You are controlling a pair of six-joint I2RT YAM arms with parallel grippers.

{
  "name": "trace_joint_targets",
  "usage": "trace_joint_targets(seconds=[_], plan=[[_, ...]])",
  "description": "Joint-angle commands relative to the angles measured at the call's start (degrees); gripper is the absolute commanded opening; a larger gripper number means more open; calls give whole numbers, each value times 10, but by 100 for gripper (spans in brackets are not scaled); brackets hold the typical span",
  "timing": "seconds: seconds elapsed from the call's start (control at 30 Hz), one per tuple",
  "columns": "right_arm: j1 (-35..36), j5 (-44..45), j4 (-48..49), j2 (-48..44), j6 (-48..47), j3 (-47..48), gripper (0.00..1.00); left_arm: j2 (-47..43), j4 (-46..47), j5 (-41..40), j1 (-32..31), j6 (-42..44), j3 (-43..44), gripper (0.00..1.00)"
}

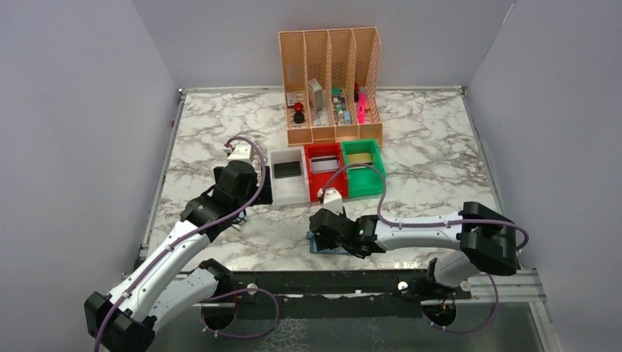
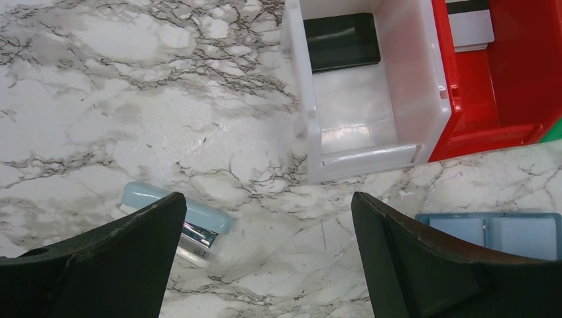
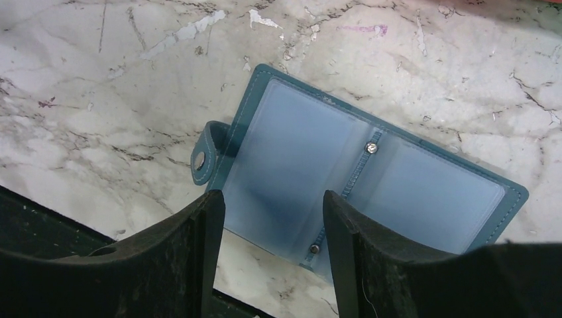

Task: Take the credit cards out of the card holder

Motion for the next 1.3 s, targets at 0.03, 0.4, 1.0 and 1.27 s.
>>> trace_joint_targets(seconds=[0.03, 0.4, 1.0, 1.27], plan=[[18, 62, -41, 38, 34, 35, 62, -15, 12, -20, 3, -3, -4, 99], [26, 59, -49, 93, 38, 65, 66, -14, 13, -20, 3, -2, -4, 99], [35, 94, -100, 151, 87, 83, 47, -3, 13, -7, 3, 1, -4, 99], [35, 86, -60, 115, 70, 63, 27, 0, 13, -5, 3, 2, -4, 99]])
